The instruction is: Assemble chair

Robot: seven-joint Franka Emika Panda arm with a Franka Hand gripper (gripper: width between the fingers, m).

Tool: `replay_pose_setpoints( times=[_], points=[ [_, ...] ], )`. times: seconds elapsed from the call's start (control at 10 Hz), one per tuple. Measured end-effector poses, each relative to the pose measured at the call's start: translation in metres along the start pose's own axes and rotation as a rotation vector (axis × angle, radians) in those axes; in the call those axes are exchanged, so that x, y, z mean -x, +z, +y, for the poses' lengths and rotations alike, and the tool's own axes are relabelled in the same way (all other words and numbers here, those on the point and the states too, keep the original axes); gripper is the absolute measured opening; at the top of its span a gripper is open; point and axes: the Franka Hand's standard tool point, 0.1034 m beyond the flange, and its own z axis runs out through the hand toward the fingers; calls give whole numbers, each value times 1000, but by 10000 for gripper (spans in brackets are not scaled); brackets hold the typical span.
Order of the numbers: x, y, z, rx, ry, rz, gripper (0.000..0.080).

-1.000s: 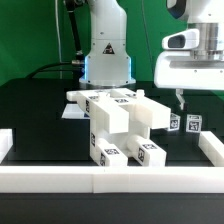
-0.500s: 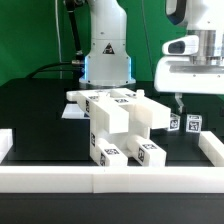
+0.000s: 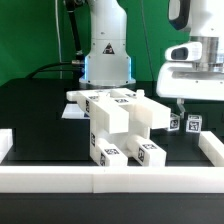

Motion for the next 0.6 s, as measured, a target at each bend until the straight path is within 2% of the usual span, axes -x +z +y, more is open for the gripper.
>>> replay_pose_setpoints(
  times=[0.2,0.6],
  points=[
    [3,8,3,7,-3,5,649],
    [12,14,11,21,-5,-6,649]
  ],
)
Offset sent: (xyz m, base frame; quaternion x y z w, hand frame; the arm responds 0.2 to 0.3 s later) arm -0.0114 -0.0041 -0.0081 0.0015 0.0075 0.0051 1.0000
